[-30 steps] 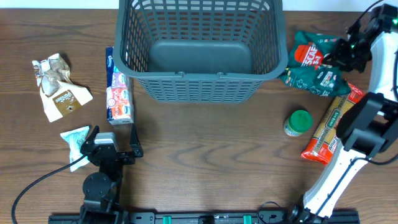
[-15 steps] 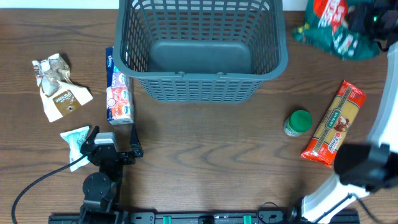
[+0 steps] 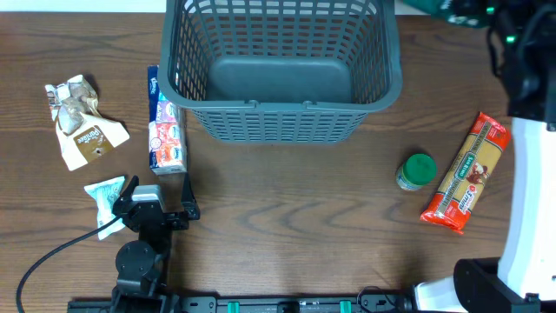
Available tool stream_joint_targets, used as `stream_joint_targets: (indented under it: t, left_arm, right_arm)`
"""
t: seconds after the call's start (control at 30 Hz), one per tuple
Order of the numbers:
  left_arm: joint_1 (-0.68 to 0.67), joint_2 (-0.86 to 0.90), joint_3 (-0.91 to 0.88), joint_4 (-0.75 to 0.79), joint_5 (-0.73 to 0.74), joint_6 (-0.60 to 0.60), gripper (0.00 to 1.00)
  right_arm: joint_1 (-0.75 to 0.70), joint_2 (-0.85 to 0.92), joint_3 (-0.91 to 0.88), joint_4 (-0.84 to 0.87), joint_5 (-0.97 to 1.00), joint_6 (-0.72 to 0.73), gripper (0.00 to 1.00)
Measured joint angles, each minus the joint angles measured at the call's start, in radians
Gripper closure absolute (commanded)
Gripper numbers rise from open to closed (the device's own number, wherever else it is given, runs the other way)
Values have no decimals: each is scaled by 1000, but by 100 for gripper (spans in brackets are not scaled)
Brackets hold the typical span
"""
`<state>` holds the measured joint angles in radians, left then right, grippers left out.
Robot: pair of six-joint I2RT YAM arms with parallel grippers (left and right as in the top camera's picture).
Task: Pack container
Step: 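Carry the Nescafe bag into the basket and release it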
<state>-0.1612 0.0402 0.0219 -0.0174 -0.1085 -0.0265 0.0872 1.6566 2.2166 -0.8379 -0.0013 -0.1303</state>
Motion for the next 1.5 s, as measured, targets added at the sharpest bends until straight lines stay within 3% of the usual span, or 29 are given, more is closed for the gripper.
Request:
stream_joint_targets:
  t: [0.37,0.87,0.93,0.97,1.0,1.07,1.23,1.5]
  left_arm:
    - [0,0,0,0,0,0,1]
    - [0,0,0,0,0,0,1]
    - [0,0,0,0,0,0,1]
    - [0,0,0,0,0,0,2]
    - [0,0,0,0,0,0,1]
    - [0,0,0,0,0,0,1]
    - [0,0,0,0,0,0,1]
    - [0,0,0,0,0,0,1]
  right_arm:
    - [196,214,0,-86,-212,-221,99]
    - [227,592,-4,-173,-212,-248,98]
    - [227,610,-6,-192,-209,-246,82]
    - [227,612,-8,-198,-209,-244,61]
    - [227,614,-8,-204,-210,-238,50]
    - [227,611,-6,-200,-219,-239,38]
    - [227,601,-3,-199,-232,-235,32]
    - [229,591,69,-249,-281,-234,30]
